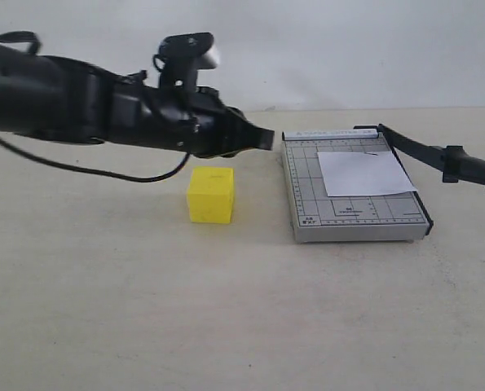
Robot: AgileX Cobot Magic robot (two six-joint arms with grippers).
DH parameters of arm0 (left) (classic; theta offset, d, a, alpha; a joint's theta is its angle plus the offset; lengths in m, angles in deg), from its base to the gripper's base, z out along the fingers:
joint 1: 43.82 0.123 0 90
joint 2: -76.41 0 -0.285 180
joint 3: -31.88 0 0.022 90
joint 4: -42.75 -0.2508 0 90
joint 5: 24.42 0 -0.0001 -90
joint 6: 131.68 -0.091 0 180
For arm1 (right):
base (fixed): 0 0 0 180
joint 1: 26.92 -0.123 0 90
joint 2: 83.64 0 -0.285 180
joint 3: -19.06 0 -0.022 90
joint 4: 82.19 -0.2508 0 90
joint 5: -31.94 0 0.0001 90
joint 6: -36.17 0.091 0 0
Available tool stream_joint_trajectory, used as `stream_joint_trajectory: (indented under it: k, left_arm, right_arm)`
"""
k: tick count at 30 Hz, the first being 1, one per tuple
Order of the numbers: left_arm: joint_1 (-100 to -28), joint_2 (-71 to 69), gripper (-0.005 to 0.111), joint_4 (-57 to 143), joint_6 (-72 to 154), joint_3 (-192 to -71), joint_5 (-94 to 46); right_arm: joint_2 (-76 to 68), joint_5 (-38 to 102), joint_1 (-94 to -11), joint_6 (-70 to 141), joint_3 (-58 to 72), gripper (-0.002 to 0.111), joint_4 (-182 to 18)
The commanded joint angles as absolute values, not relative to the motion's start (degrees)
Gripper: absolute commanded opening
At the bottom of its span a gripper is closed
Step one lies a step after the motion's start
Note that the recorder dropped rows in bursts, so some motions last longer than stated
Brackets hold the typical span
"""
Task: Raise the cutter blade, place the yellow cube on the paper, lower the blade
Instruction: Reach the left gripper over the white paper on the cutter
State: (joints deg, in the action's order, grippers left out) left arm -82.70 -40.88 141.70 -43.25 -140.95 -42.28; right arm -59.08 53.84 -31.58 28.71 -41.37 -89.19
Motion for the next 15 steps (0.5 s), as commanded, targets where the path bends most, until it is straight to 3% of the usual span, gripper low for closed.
stream_joint_trajectory:
  k: [1,8,15]
  left_arm:
    - [-84.68,-52.91,0.004,142.70,-40.81,-153.94,-46.78]
    - [-89.70,-62.71,0.004,142.70,-37.83,-168.27,-36.44]
    - [-90.48,-68.13,0.004,142.09,-37.72,-174.37,-36.85]
  right_arm:
    - [-57.09,53.05,-31.49,28.55,-42.92,0.000,-89.10]
    - [-49.15,49.86,-31.49,27.88,-43.19,0.000,-89.80]
    - [-49.27,50.41,-31.49,28.09,-43.18,0.000,-90.07]
